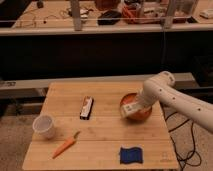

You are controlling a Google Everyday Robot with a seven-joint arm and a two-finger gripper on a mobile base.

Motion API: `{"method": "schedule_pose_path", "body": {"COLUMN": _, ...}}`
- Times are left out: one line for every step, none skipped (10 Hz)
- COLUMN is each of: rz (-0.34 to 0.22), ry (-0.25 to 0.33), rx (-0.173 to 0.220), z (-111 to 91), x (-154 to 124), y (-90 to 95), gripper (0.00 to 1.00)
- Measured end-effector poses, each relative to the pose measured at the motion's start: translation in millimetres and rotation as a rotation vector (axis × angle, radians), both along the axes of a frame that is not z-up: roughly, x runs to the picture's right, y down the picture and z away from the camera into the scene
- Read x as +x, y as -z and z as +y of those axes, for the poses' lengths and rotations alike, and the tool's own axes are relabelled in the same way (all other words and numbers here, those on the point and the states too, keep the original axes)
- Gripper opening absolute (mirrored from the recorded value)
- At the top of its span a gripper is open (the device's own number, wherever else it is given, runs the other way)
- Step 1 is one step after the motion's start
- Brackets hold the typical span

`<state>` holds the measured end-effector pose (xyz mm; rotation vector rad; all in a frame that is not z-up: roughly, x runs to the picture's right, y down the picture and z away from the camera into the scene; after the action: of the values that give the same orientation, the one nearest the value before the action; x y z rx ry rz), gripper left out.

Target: Place the bottle in the ceramic bowl

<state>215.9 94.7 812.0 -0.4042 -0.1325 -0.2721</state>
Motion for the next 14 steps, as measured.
{"method": "schedule_pose_path", "body": {"rz": 0.003, "ry": -0.003, "rx": -0.004, "z": 0.1, "x": -0.9, "y": -0.6, "gripper": 0.36}}
{"method": "schedule_pose_path", "body": {"rz": 0.007, "ry": -0.004, "rx": -0.006, "z": -0.1, "x": -1.5, "y": -1.1, "gripper": 0.35}}
{"method": "schedule_pose_path", "body": {"rz": 0.01, "ry": -0.005, "rx": -0.008, "z": -0.6, "x": -2.8, "y": -1.7, "gripper": 0.35}}
{"method": "schedule_pose_path", "body": {"rz": 0.011, "ry": -0.007, "rx": -0.012, "z": -0.2, "x": -3.7, "y": -1.7, "gripper": 0.35}}
{"method": "schedule_pose_path", "body": {"rz": 0.014, "ry": -0.01, "rx": -0.015, "z": 0.6, "x": -3.3, "y": -1.5, "gripper": 0.35}}
{"method": "schedule_pose_path", "body": {"rz": 0.017, "ry": -0.012, "rx": -0.016, "z": 0.7, "x": -2.5, "y": -1.2, "gripper": 0.35}}
{"method": "schedule_pose_path", "body": {"rz": 0.019, "ry": -0.014, "rx": -0.019, "z": 0.6, "x": -2.0, "y": -1.5, "gripper": 0.35}}
{"method": "schedule_pose_path", "body": {"rz": 0.019, "ry": -0.016, "rx": -0.022, "z": 0.8, "x": -1.8, "y": -2.1, "gripper": 0.35}}
{"method": "schedule_pose_path", "body": {"rz": 0.02, "ry": -0.02, "rx": -0.026, "z": 1.1, "x": -1.3, "y": -2.5, "gripper": 0.35}}
{"method": "schedule_pose_path", "body": {"rz": 0.022, "ry": -0.022, "rx": -0.028, "z": 0.6, "x": -0.7, "y": -2.6, "gripper": 0.35}}
{"method": "schedule_pose_path", "body": {"rz": 0.022, "ry": -0.023, "rx": -0.032, "z": 1.4, "x": -0.8, "y": -2.7, "gripper": 0.35}}
{"method": "schedule_pose_path", "body": {"rz": 0.025, "ry": -0.023, "rx": -0.035, "z": 1.5, "x": -0.5, "y": -2.9, "gripper": 0.35}}
{"method": "schedule_pose_path", "body": {"rz": 0.026, "ry": -0.026, "rx": -0.036, "z": 1.5, "x": -0.5, "y": -2.9, "gripper": 0.35}}
{"method": "schedule_pose_path", "body": {"rz": 0.031, "ry": -0.029, "rx": -0.041, "z": 2.6, "x": 0.7, "y": -3.2, "gripper": 0.39}}
